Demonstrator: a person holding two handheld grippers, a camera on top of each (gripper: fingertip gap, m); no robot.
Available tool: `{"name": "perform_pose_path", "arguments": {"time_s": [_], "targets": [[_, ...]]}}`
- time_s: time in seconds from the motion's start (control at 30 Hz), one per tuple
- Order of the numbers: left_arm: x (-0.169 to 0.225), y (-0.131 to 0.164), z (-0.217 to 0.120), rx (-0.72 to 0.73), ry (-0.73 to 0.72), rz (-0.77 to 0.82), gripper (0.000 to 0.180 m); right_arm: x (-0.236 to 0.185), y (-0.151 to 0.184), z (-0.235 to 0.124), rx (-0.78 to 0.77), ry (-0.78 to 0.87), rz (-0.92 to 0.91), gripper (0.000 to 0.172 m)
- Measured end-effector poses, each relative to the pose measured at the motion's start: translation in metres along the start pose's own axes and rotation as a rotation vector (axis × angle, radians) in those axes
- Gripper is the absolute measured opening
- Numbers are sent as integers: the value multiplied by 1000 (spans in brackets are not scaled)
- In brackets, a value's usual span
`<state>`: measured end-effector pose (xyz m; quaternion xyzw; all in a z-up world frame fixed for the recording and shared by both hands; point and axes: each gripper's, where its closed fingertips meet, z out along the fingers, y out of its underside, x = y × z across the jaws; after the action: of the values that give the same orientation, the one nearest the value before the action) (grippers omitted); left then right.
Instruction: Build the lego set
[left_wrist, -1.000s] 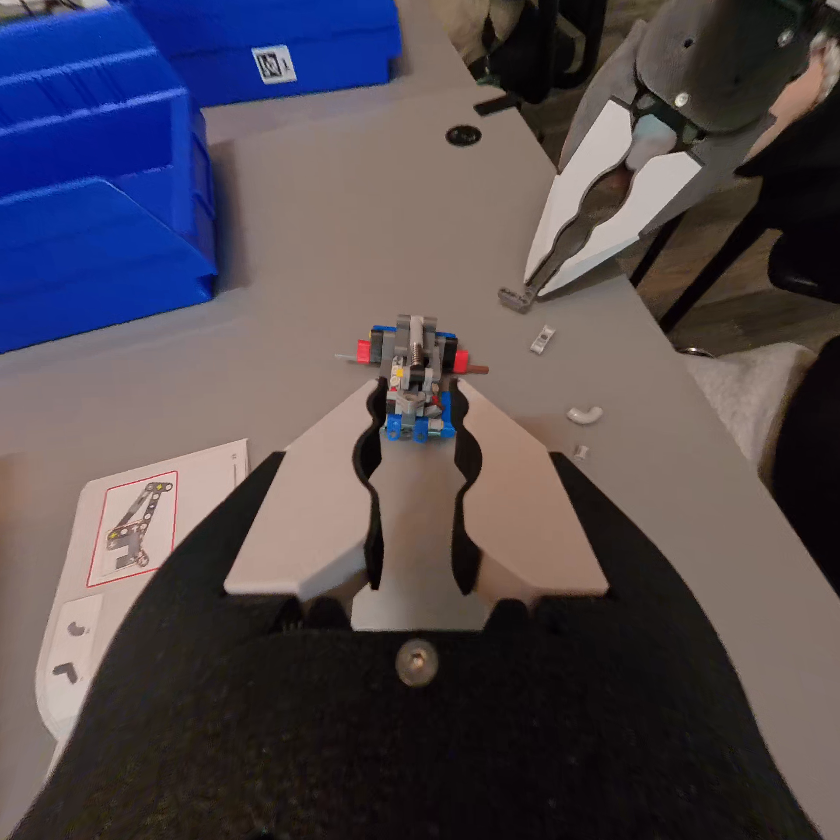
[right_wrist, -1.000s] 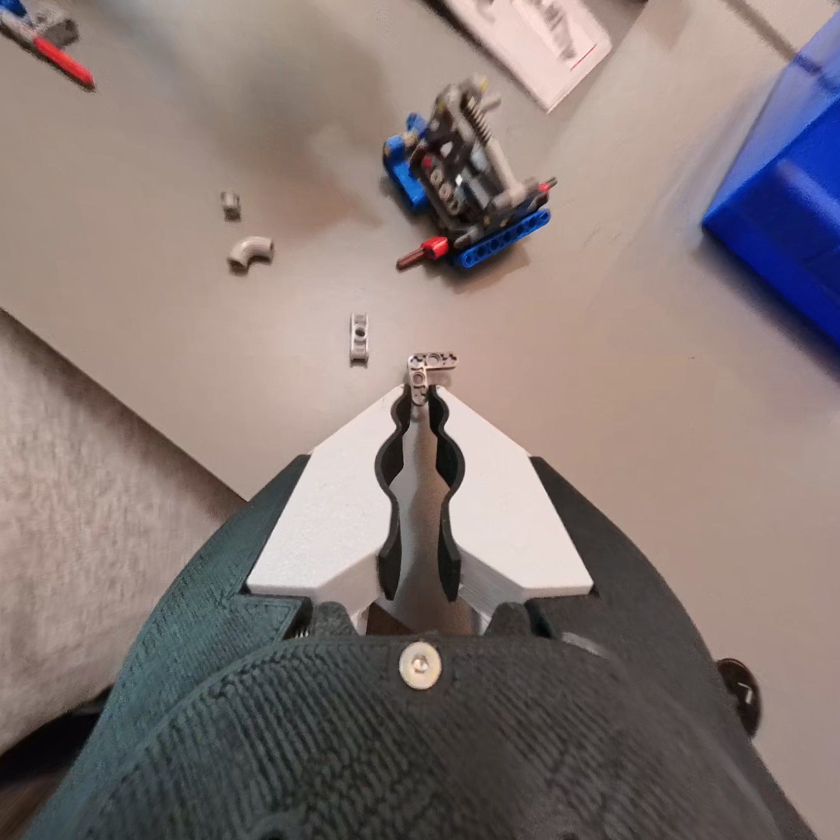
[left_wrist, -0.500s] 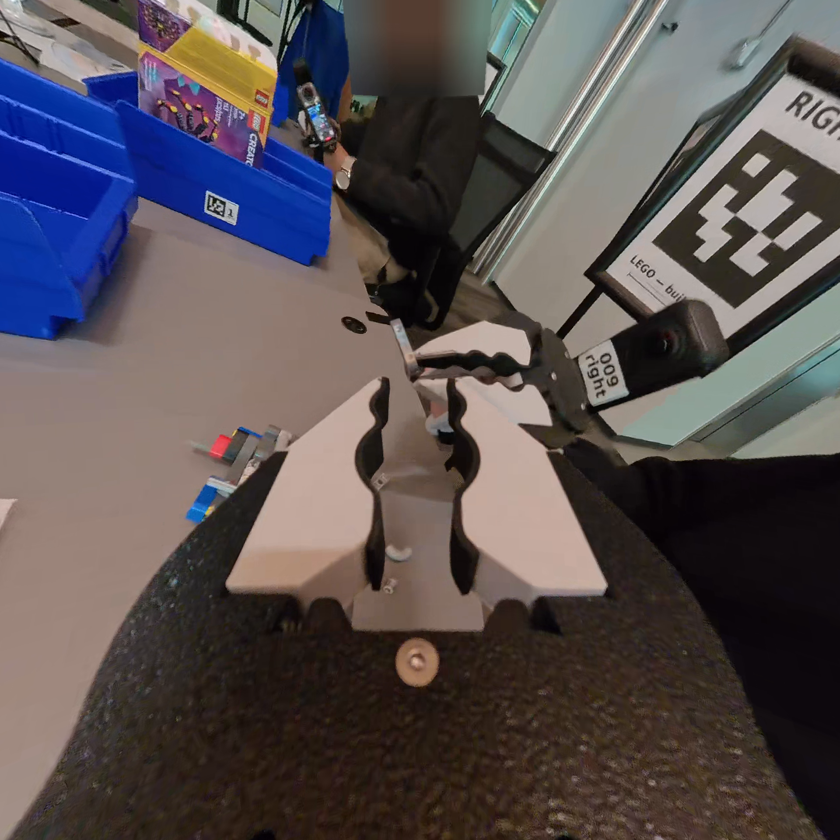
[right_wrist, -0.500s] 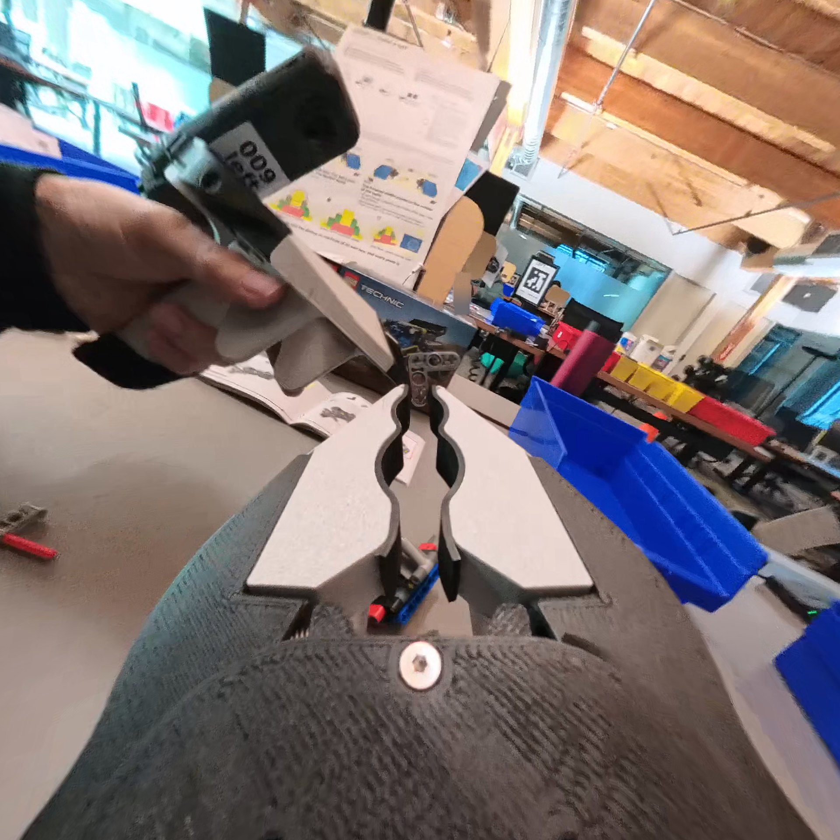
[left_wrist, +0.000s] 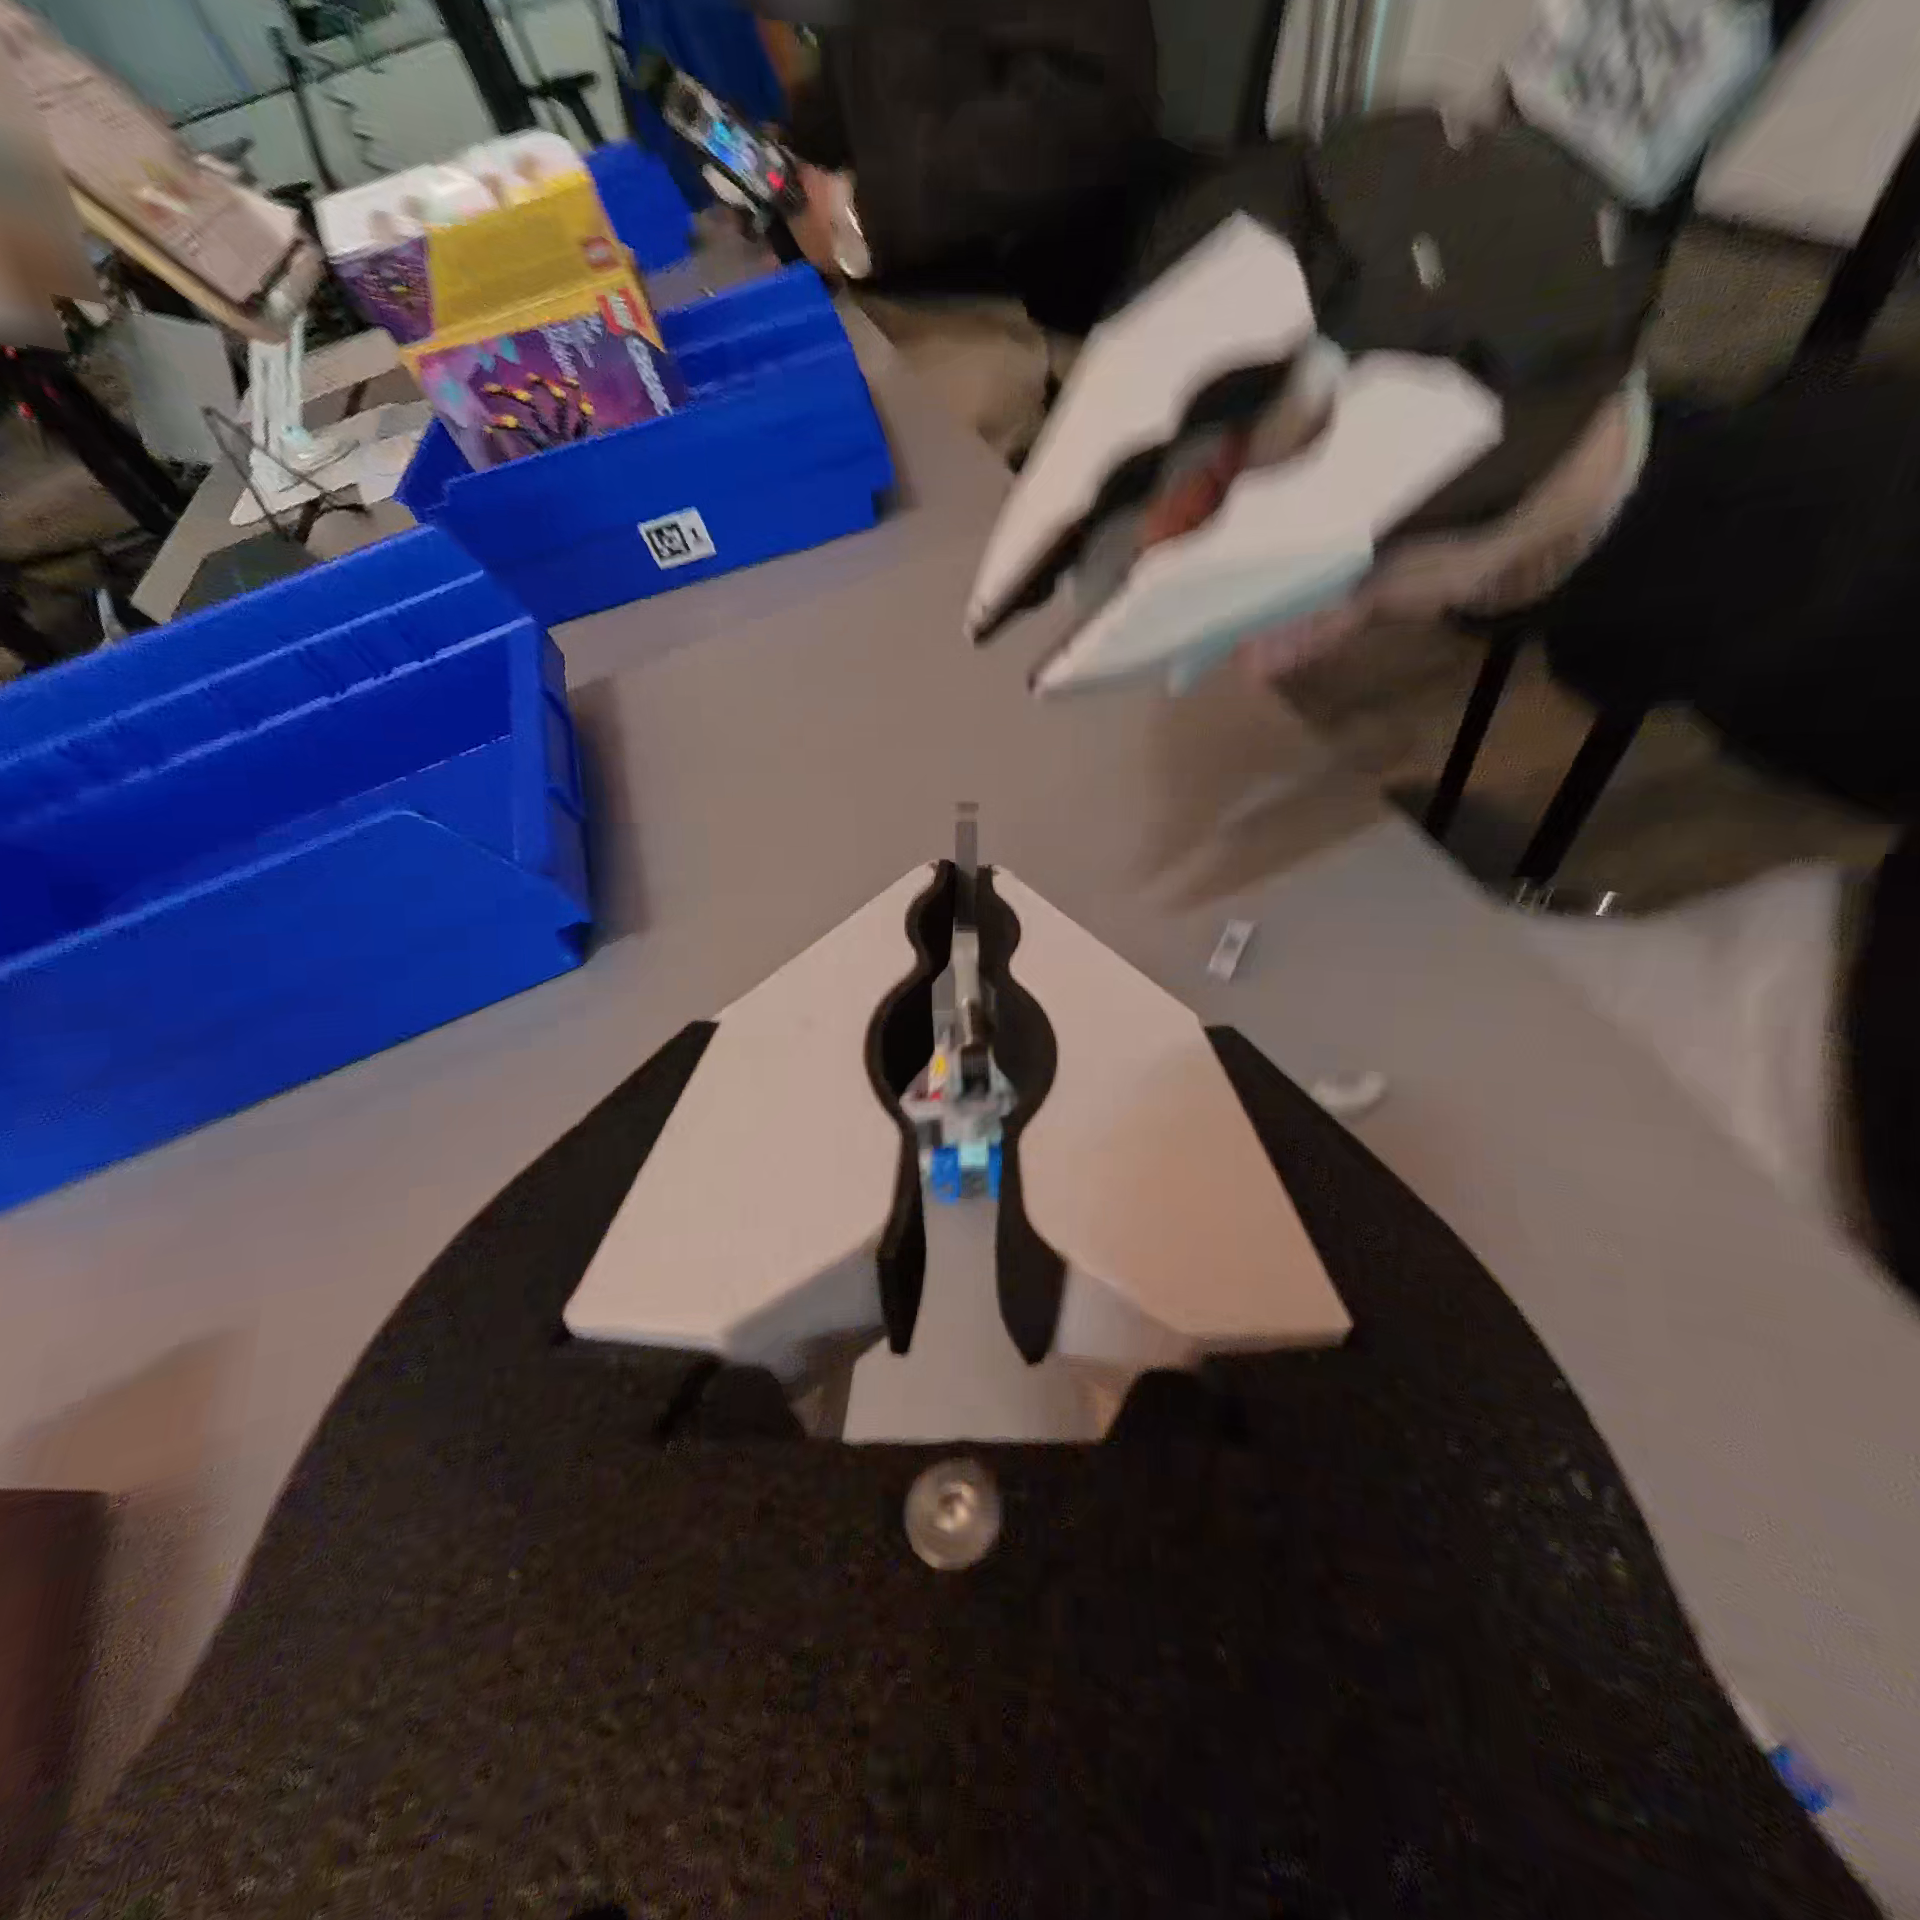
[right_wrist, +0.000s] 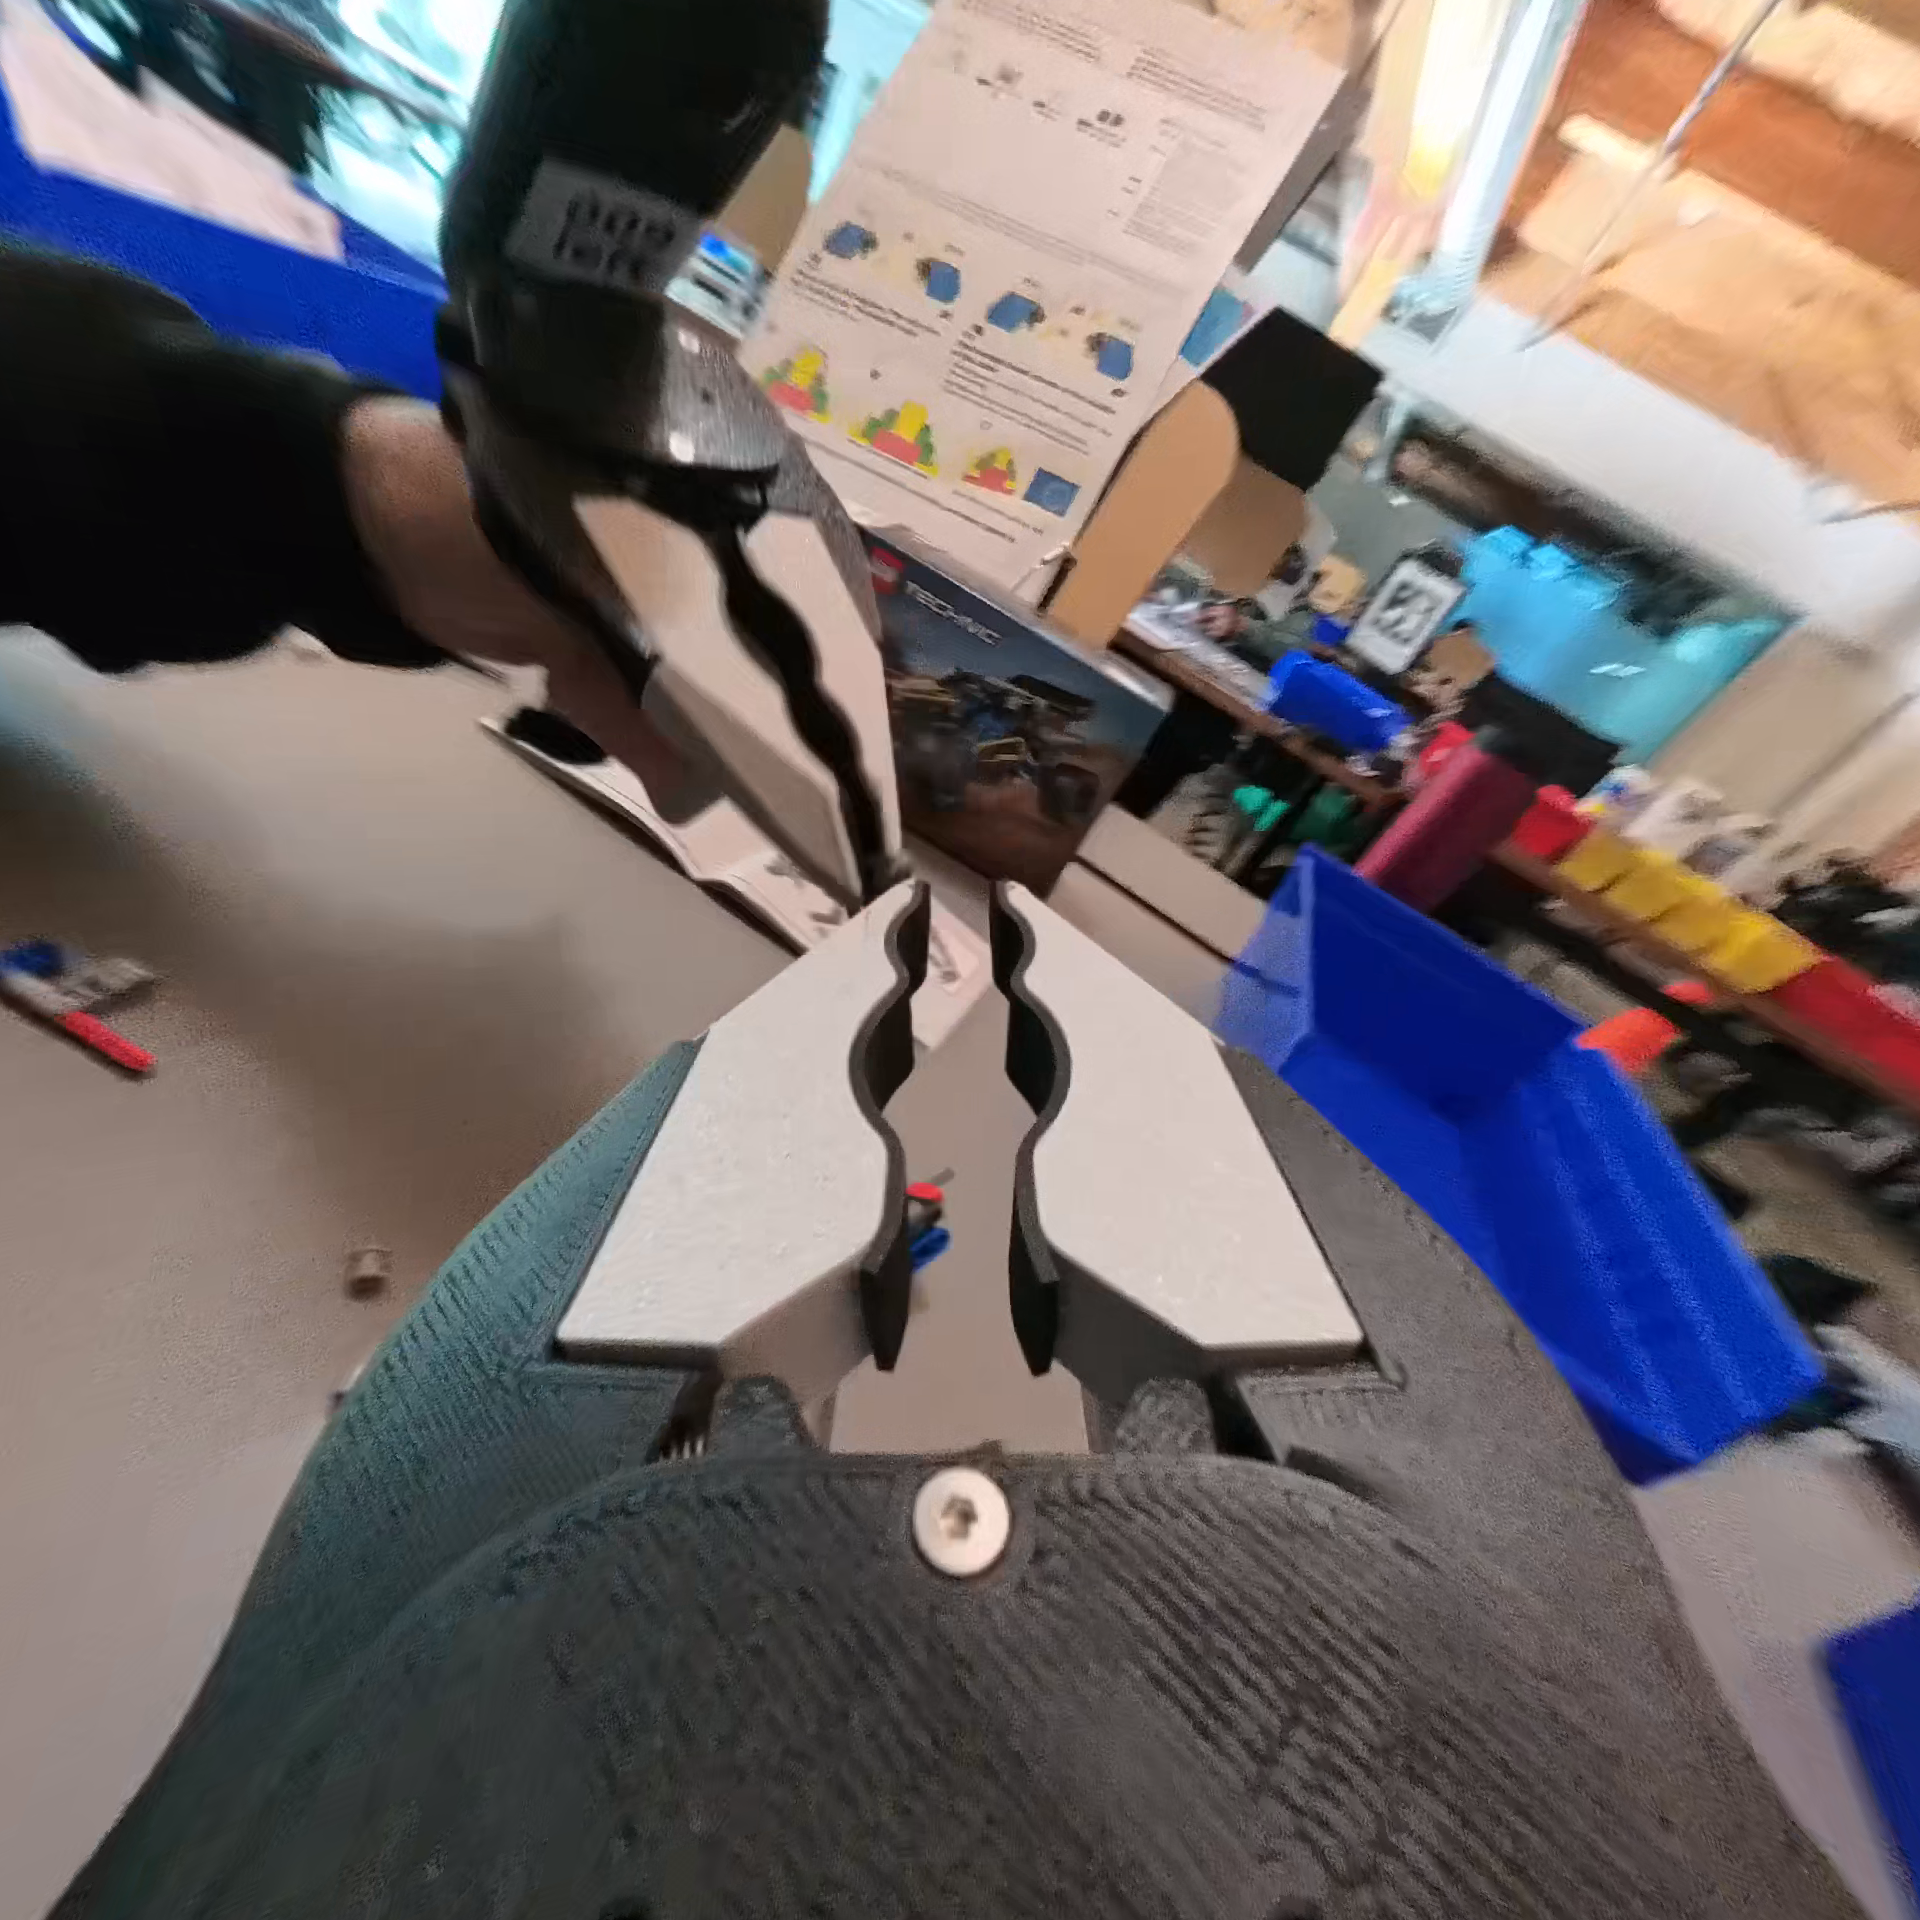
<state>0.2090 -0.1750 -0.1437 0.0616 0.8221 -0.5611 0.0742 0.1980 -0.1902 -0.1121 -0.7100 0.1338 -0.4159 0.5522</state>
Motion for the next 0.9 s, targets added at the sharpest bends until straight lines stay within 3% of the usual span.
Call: {"name": "perform_pose_path", "arguments": {"time_s": [0.1, 0.3, 0.43, 0.6, 0.7, 0.8, 0.9], "targets": [[-1, 28, 5, -196, 36, 60, 0, -3, 11, 5, -49, -106, 55, 15], [-8, 43, 12, -388, 44, 196, 0, -17, 33, 24, -147, -217, -53, 16], [-11, 45, 20, -419, 75, 184, 0, -17, 58, 33, -271, -257, -126, 7], [-16, 48, 26, -458, 101, 203, 0, -17, 67, 36, -268, -311, -143, 1], [-24, 39, 30, -378, 62, 193, 0, -6, 68, 37, -219, -288, -84, 1], [-24, 20, 27, -173, 98, 58, 5, 4, 51, 34, -43, -285, 99, 1], [-24, 15, 24, -68, 137, -44, 7, 9, 45, 33, 40, -294, 215, 1]]}}
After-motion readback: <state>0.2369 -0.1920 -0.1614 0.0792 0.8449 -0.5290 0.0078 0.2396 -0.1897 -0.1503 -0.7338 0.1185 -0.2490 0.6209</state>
